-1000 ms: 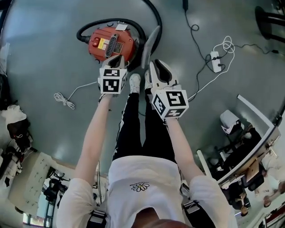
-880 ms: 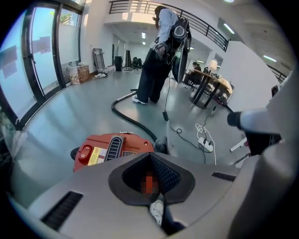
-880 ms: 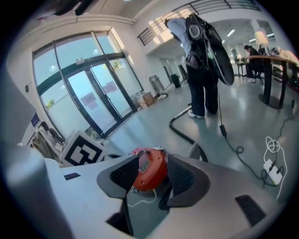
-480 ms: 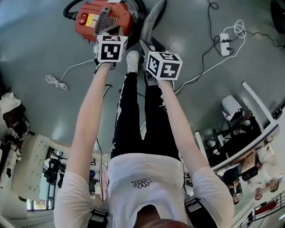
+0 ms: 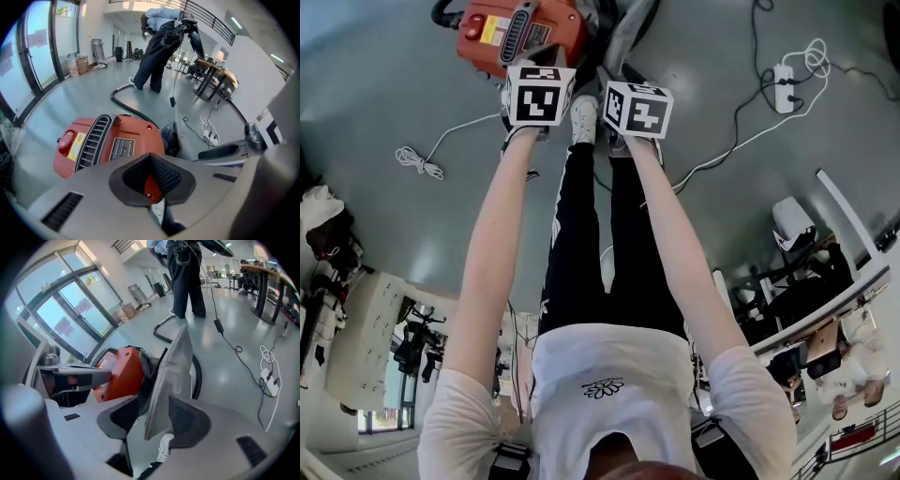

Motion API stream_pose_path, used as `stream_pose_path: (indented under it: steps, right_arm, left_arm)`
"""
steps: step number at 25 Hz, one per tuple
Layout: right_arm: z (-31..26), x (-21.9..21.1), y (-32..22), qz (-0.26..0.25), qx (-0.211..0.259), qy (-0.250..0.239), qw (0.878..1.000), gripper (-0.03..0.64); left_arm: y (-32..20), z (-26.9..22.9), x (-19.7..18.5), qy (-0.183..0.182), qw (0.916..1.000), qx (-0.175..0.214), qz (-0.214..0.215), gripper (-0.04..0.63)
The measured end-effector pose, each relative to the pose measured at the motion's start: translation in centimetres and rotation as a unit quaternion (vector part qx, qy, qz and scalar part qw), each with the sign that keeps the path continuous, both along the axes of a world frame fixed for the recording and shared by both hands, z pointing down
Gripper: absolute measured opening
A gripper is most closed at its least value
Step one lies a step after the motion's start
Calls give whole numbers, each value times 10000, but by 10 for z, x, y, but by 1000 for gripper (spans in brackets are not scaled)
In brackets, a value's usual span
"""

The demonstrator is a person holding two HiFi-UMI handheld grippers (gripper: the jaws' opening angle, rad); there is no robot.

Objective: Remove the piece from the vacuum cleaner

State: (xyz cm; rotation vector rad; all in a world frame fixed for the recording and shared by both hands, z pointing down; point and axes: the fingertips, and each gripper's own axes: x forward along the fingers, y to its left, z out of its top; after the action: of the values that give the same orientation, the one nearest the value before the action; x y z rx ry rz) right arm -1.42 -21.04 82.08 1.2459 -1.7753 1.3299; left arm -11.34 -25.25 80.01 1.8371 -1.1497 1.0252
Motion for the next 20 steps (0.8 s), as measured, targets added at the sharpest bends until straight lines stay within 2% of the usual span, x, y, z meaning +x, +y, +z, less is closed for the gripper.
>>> stream_pose_path:
  steps: [8,14,15,16,17,20]
  right_arm:
    - [27,-10,-1,-22,-398,201,9990,184]
    - [48,-1,4,-167,-853,779,9932,183]
    - [49,4,5,-164,-892,874,9920,163]
    - [49,8,4,-172,-880,960,9913,65]
    - [48,11,4,-208,-830,1012,9912,23]
    - [47,12,4,-358,-672,987,9922,21]
  left_arm:
    - [-1,0,-2,177,9995,121,-234,5]
    - [0,0,-2,294,9991,158,-268,5]
    - [-1,-1,-2,289,9991,169,-259,5]
    - [-1,-1,-2,286,9991,182,-253,5]
    - [-1,-1,-1,287,9991,192,-252,5]
    - [-1,-1,-2,269,9991,215,-261,5]
